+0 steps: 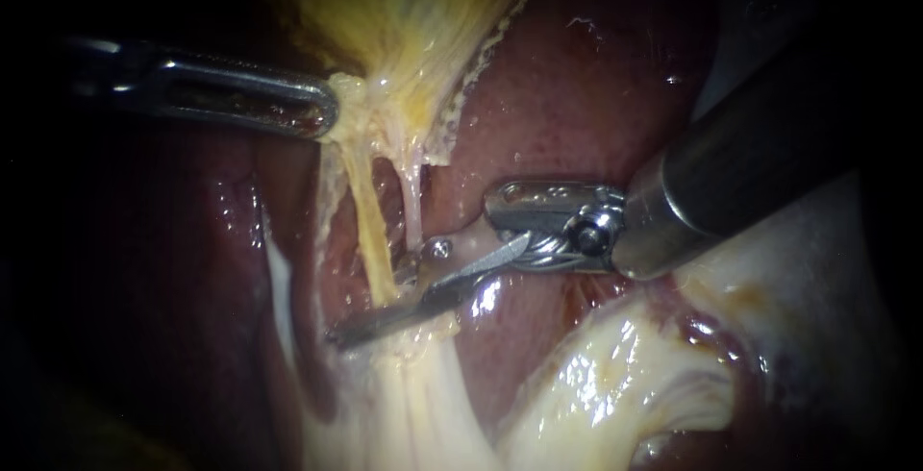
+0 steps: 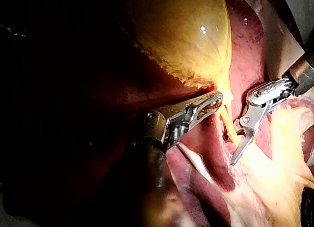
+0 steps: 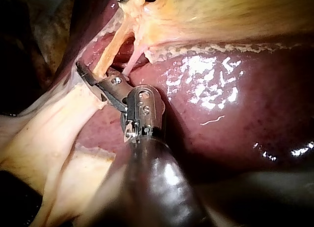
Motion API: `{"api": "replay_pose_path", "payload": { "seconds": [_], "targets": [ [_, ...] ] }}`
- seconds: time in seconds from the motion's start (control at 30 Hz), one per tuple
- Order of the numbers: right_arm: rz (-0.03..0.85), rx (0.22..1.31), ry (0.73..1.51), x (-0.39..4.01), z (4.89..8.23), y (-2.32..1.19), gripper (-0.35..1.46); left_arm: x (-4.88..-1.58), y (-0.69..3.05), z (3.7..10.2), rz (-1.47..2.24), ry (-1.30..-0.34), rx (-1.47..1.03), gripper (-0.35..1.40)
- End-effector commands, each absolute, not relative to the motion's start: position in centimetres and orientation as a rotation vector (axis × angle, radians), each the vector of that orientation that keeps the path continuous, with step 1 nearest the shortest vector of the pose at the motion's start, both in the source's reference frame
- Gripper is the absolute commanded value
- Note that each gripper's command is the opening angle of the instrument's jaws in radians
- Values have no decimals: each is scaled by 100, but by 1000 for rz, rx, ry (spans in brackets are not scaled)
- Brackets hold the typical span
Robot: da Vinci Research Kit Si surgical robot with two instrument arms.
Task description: Clipping first clip left tube
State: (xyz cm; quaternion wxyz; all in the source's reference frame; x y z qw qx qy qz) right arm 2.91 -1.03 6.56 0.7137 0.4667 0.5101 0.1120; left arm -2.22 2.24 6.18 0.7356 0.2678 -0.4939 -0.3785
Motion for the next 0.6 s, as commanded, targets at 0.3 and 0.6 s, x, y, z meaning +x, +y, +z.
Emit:
{"api": "replay_pose_path", "payload": {
  "seconds": [0.3, 0.6],
  "targets": [
    [426, 811, 1181, 289, 642, -102, 50, -220, 223, 618, -835, -1084, 592, -35],
    [444, 676, 1017, 259, 624, -84, 50, -219, 223, 618, -835, -1084, 593, -35]
  ]
}}
